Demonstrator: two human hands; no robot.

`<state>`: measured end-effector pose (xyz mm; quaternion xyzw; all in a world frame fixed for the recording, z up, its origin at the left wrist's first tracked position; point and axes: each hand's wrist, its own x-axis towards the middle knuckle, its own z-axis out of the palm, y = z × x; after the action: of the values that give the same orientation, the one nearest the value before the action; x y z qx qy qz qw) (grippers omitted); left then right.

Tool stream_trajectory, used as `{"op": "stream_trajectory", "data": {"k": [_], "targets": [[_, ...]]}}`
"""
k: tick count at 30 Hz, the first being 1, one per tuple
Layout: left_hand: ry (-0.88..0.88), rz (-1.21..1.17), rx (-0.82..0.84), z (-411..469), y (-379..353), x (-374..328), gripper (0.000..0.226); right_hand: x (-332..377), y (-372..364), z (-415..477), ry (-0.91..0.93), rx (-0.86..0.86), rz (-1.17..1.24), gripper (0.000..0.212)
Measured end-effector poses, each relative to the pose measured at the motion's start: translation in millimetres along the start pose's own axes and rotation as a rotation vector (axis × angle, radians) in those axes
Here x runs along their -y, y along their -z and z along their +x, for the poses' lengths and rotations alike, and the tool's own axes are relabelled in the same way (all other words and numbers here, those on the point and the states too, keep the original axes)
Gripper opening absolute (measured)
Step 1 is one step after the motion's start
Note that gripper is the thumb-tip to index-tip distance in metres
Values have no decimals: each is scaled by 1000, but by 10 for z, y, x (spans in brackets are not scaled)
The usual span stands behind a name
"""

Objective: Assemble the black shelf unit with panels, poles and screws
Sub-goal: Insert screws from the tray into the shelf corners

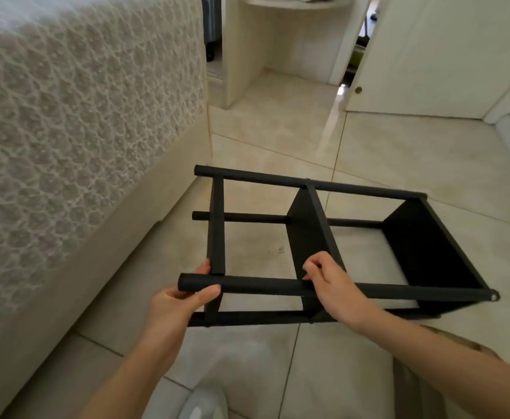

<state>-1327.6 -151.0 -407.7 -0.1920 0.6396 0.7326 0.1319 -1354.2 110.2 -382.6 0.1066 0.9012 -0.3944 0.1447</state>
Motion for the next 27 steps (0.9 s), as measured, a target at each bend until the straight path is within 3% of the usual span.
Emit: {"op": "stream_trajectory", "data": {"k": [6,18,27], "targets": [[2,-8,91,0,188,304,56,-132,-210,-80,-7,-7,-6,14],[2,0,80,57,383,669,60,-222,-396,-175,34,55,-64,15],[-106,124,58,119,505,711,55,-250,-496,-184,29,56,-43,14]]}}
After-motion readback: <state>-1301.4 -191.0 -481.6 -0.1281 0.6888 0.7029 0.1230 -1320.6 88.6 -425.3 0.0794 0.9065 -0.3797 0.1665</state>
